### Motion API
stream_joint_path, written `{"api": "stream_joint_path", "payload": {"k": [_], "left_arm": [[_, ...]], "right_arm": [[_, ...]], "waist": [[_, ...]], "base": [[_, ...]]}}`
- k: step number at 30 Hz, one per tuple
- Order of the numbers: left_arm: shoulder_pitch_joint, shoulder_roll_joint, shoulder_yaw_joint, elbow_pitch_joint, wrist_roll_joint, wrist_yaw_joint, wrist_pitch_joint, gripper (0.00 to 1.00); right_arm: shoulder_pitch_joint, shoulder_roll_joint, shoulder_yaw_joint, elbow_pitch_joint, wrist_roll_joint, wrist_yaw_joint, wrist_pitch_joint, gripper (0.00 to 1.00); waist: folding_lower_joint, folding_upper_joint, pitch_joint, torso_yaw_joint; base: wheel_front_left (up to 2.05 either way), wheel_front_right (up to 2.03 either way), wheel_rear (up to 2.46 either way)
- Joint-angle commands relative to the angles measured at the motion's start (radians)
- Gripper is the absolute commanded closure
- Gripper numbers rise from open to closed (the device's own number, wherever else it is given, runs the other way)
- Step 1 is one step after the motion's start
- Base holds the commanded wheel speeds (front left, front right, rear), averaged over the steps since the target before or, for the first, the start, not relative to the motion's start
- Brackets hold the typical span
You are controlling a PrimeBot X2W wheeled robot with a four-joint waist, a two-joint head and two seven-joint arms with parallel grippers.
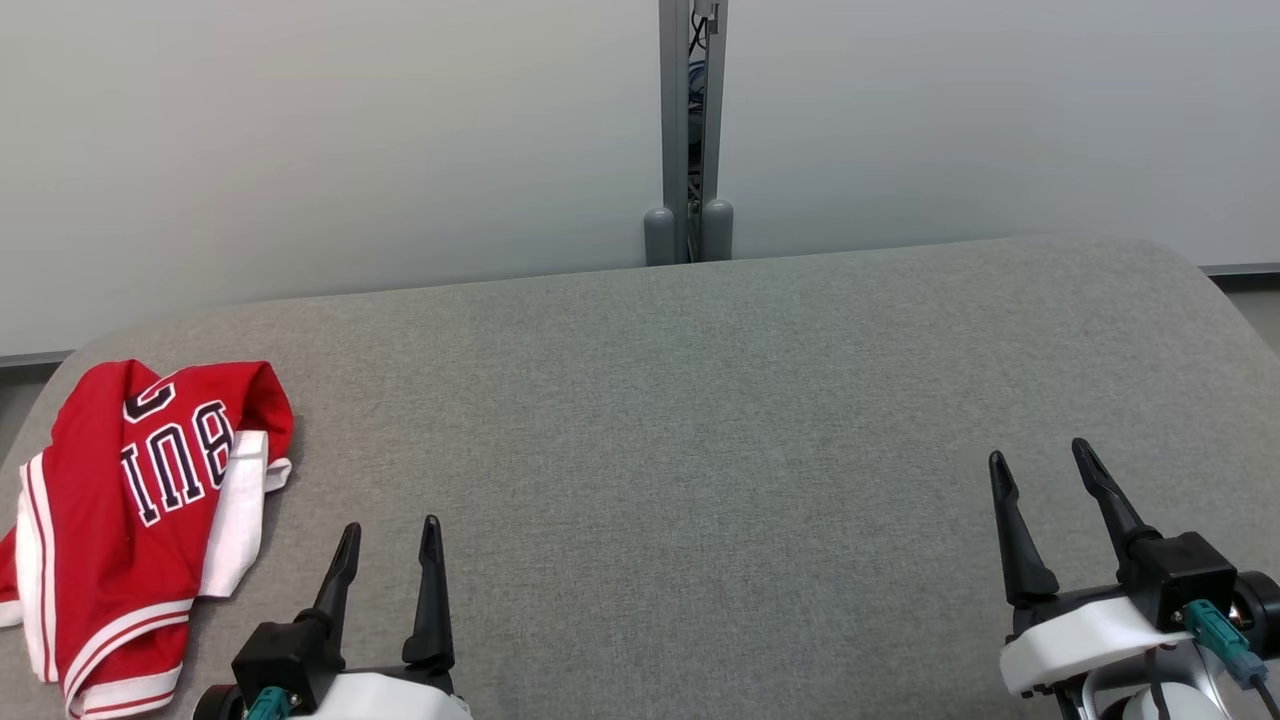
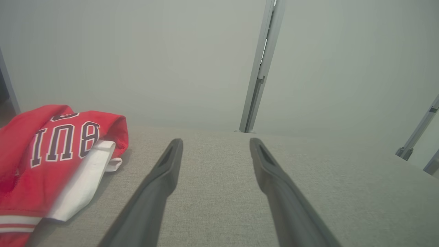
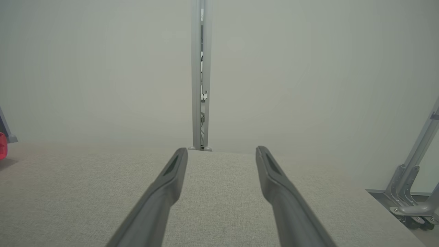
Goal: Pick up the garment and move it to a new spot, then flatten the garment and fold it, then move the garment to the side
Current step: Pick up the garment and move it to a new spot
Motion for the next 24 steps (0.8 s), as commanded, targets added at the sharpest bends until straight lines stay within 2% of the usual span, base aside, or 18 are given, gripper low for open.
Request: {"api": "stream_joint_path", "payload": {"k": [1,14,24], "left_arm": [[-0.003,0.005,0.001,0.000,0.003,-0.005,-0.001,0.00],[0.004,0.005,0.012,-0.013,0.023,-0.005,-0.001,0.00],[0.016,0.005,0.026,-0.012,0.038,-0.013,-0.001,0.00]], "right_arm": [[0.007,-0.005,0.002,-0.007,0.004,0.002,-0.007,0.00],[0.024,-0.002,0.053,-0.029,0.029,0.002,-0.007,0.00],[0.035,0.006,0.083,-0.028,0.042,0.002,-0.007,0.00]], "waist": [[0.0000,0.0000,0.000,0.007],[0.0000,0.0000,0.004,0.144],[0.0000,0.0000,0.006,0.293]], "base": [[0.00,0.00,0.00],[0.00,0.00,0.00],[0.00,0.00,0.00]]}}
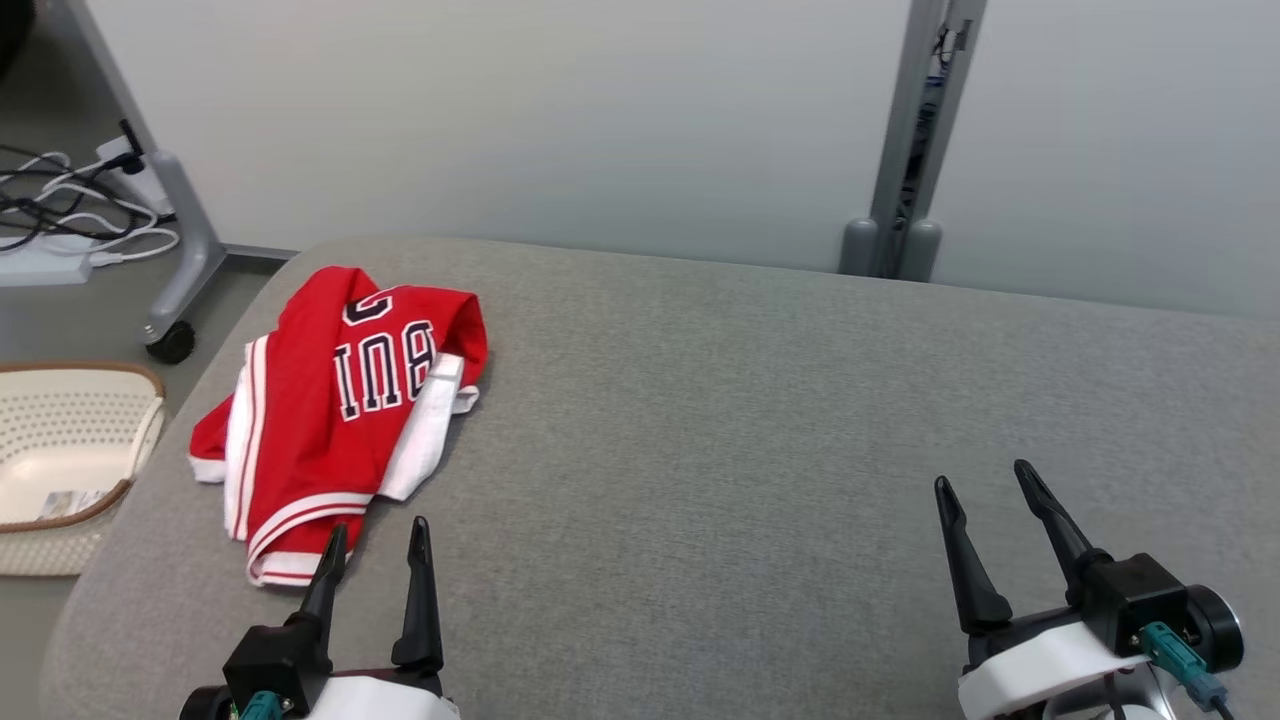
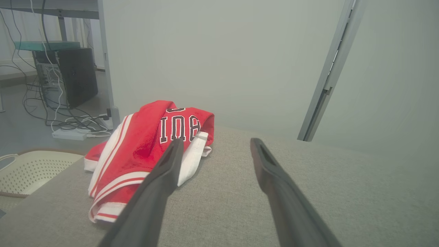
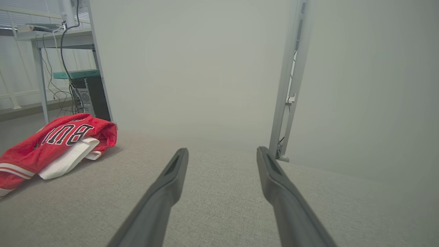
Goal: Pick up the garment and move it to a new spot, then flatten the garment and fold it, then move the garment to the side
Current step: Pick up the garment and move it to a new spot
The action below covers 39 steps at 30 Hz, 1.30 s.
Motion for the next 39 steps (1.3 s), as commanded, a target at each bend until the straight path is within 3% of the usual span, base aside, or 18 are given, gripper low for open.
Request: {"api": "stream_joint_path", "payload": {"k": [1,12,25,31,32,39], "left_arm": [[0.008,0.005,0.001,0.000,0.008,-0.006,-0.001,0.00],[0.029,0.004,0.025,-0.012,0.021,-0.007,-0.001,0.00],[0.016,0.005,0.050,-0.021,0.004,-0.004,-0.001,0.00],[-0.033,0.004,0.109,0.005,0.033,-0.037,-0.001,0.00],[-0.067,0.006,0.123,0.042,0.033,-0.063,-0.001,0.00],[-0.300,0.109,0.126,0.196,0.028,-0.151,0.055,0.00]], "right_arm": [[0.008,-0.003,-0.003,0.000,0.006,0.002,-0.006,0.00],[0.014,0.003,0.028,0.012,0.010,0.002,-0.006,0.00],[0.014,0.006,0.042,0.006,0.009,0.002,-0.006,0.00],[-0.011,-0.009,0.058,-0.006,-0.003,0.002,-0.006,0.00],[-0.024,-0.016,0.066,-0.013,-0.003,0.002,-0.006,0.00],[-0.086,-0.045,0.108,-0.028,-0.006,0.002,-0.006,0.00]], "waist": [[0.0000,-0.0001,0.000,0.052],[0.0000,-0.0001,-0.014,0.169],[0.0000,-0.0001,-0.003,0.174],[0.0000,-0.0001,0.045,0.160],[0.0000,-0.0001,0.074,0.152],[0.0000,-0.0001,0.166,0.112]], "base": [[0.00,0.00,0.00],[0.00,0.00,0.00],[0.00,0.00,0.00],[0.00,0.00,0.00],[0.00,0.00,0.00],[0.00,0.00,0.00]]}}
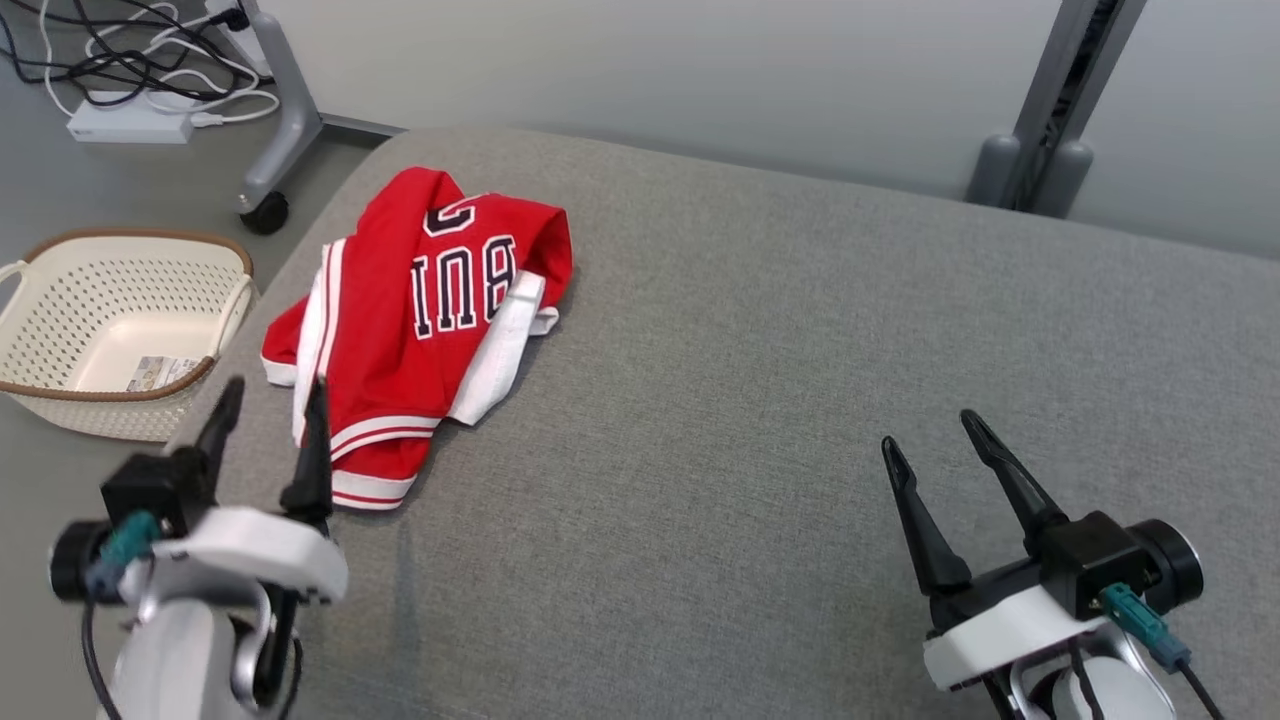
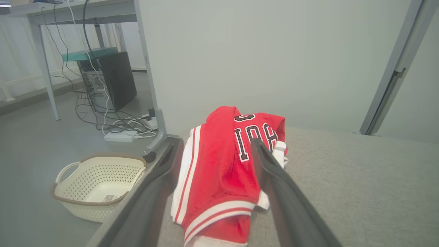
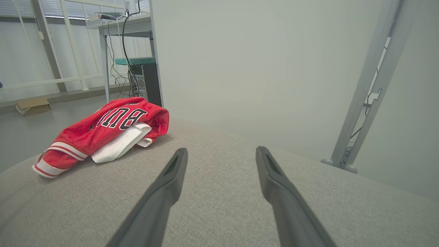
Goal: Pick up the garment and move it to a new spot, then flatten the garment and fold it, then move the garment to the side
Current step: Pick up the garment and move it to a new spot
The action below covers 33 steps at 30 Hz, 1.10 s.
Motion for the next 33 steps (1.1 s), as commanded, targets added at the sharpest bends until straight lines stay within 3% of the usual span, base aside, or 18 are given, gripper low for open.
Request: {"api": "stream_joint_path", "payload": {"k": [1,5,12,15,24,33], "left_arm": [[-0.065,0.028,0.001,0.015,-0.009,-0.014,0.040,0.00],[-0.216,0.105,-0.020,0.068,-0.046,-0.050,0.214,0.00],[-0.421,0.165,-0.035,0.194,-0.359,-0.070,0.608,0.00],[-0.474,0.224,-0.052,0.219,-0.442,-0.070,0.712,0.00],[-0.566,0.290,-0.096,0.318,-0.517,-0.071,0.852,0.00],[-0.618,0.296,-0.131,0.433,-0.495,-0.070,0.843,0.00]], "right_arm": [[-0.018,-0.013,0.001,-0.008,-0.001,0.002,-0.006,0.00],[-0.045,-0.027,0.014,-0.019,0.003,0.002,-0.006,0.00],[-0.094,-0.041,0.034,-0.027,0.005,0.002,-0.007,0.00],[-0.119,-0.044,0.040,-0.028,0.009,0.001,-0.006,0.00],[-0.155,-0.053,0.042,-0.029,0.014,0.001,-0.006,0.00],[-0.171,-0.059,0.047,-0.039,0.006,0.001,-0.006,0.00]], "waist": [[0.0000,0.0000,0.044,-0.027],[0.0000,0.0000,0.095,-0.050],[0.0000,0.0000,0.179,-0.096],[0.0000,0.0000,0.212,-0.117],[0.0000,0.0000,0.258,-0.149],[0.0000,0.0000,0.293,-0.163]], "base": [[0.00,0.00,0.00],[0.00,0.00,0.00],[0.00,0.00,0.00],[0.00,0.00,0.00],[0.00,0.00,0.00],[0.00,0.00,0.00]]}}
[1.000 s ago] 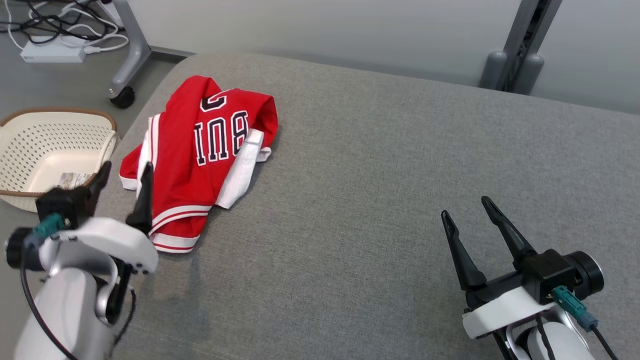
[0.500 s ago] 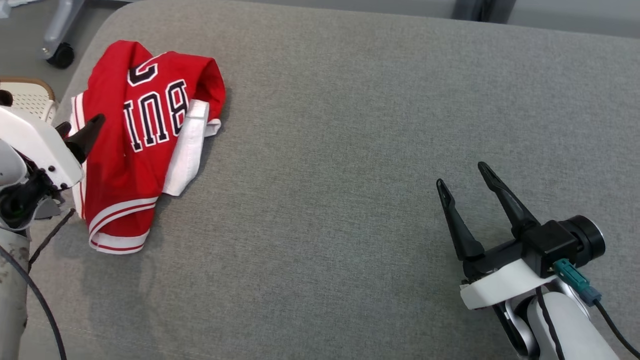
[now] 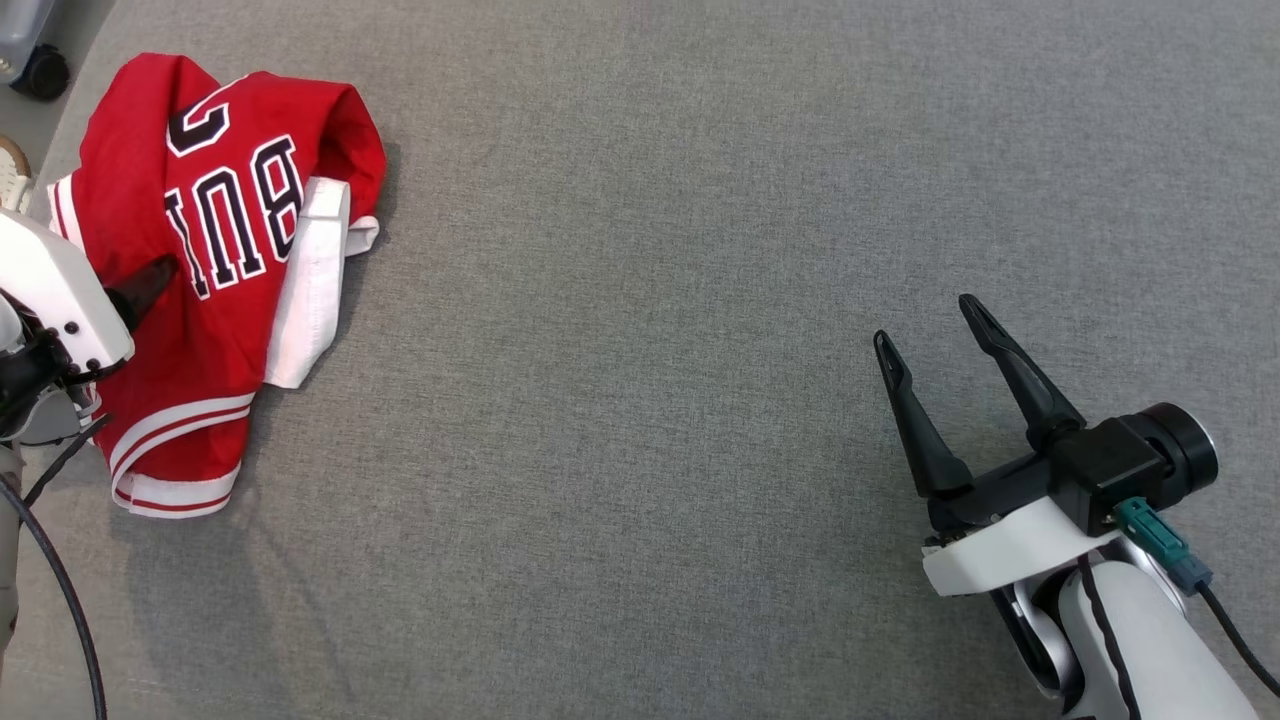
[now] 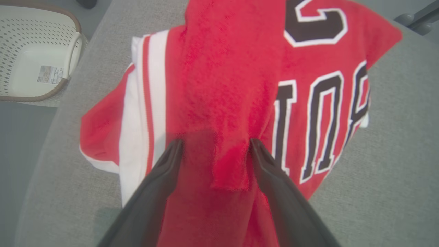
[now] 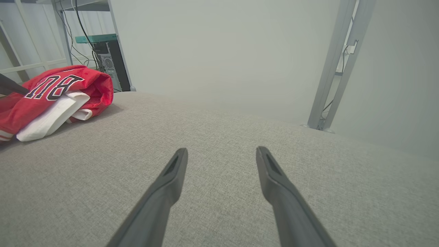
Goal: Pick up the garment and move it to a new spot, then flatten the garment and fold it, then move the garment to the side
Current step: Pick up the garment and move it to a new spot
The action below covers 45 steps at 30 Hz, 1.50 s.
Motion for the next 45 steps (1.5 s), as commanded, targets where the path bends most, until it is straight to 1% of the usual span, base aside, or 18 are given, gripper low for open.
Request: {"api": "stream_joint_path", "payload": {"k": [1,5,10,15,19,20,21,22,23,26,29,34,41,45], "left_arm": [[-0.015,-0.001,-0.001,0.010,-0.002,0.000,-0.007,0.00],[-0.031,-0.011,-0.009,0.040,-0.012,-0.001,-0.015,0.00],[-0.040,-0.020,-0.040,0.024,-0.042,-0.001,-0.010,0.00],[-0.048,-0.004,-0.069,0.034,-0.046,-0.001,0.008,0.00],[-0.059,-0.002,-0.073,0.065,-0.038,0.008,-0.005,0.00],[-0.060,-0.002,-0.077,0.074,-0.035,0.011,-0.006,0.15],[-0.062,-0.002,-0.080,0.082,-0.031,0.013,-0.008,0.49],[-0.065,-0.002,-0.084,0.088,-0.030,0.012,-0.011,0.69],[-0.069,-0.003,-0.084,0.094,-0.031,0.012,-0.015,1.00],[-0.074,-0.005,-0.088,0.105,-0.029,0.009,-0.034,1.00],[-0.079,0.006,-0.089,0.108,-0.021,0.007,-0.065,1.00],[-0.085,0.014,-0.076,0.112,-0.013,0.005,-0.183,1.00],[-0.071,0.029,-0.072,0.110,0.004,0.004,-0.311,1.00],[-0.068,0.019,-0.062,0.079,-0.004,0.002,-0.389,1.00]], "right_arm": [[-0.009,-0.008,-0.002,-0.001,-0.006,0.000,-0.006,0.00],[-0.013,-0.007,-0.006,-0.003,-0.010,0.000,-0.006,0.00],[-0.015,-0.005,-0.008,0.007,-0.010,0.000,-0.006,0.00],[-0.023,-0.003,-0.004,0.011,-0.007,0.000,-0.006,0.00],[-0.031,-0.005,-0.002,0.011,-0.005,0.000,-0.006,0.00],[-0.033,-0.005,-0.001,0.009,-0.005,0.000,-0.006,0.00],[-0.034,-0.007,-0.001,0.008,-0.005,0.000,-0.006,0.00],[-0.034,-0.008,-0.001,0.007,-0.005,0.000,-0.006,0.00],[-0.033,-0.009,-0.002,0.007,-0.004,0.000,-0.006,0.00],[-0.026,-0.008,-0.005,0.008,-0.004,0.000,-0.006,0.00],[-0.020,-0.005,-0.002,0.014,-0.004,0.000,-0.006,0.00],[-0.002,0.008,-0.001,0.026,-0.001,0.000,-0.006,0.00],[0.040,0.026,-0.003,0.045,0.005,0.000,-0.006,0.00],[0.069,0.035,-0.005,0.054,0.009,0.000,-0.006,0.00]], "waist": [[0.0000,0.0000,0.004,-0.002],[0.0000,0.0000,0.012,-0.006],[0.0000,0.0000,0.010,-0.001],[0.0000,0.0000,0.006,0.003],[0.0000,0.0000,0.011,0.003],[0.0000,0.0000,0.012,0.003],[0.0000,0.0000,0.013,0.002],[0.0000,0.0000,0.014,0.001],[0.0000,0.0000,0.014,0.001],[0.0000,0.0000,0.009,0.001],[0.0000,0.0000,-0.001,-0.001],[0.0000,0.0000,-0.055,-0.004],[0.0000,0.0000,-0.160,0.001],[0.0000,0.0000,-0.218,0.006]], "base": [[0.00,0.00,0.00],[0.00,0.00,0.00],[0.00,0.00,0.00],[0.00,0.00,0.00],[0.00,0.00,0.00],[0.00,0.00,0.00],[0.00,0.00,0.00],[0.00,0.00,0.00],[0.00,0.00,0.00],[0.00,0.00,0.00],[0.00,0.00,0.00],[0.00,0.00,0.00],[0.00,0.00,0.00],[0.00,0.00,0.00]]}}
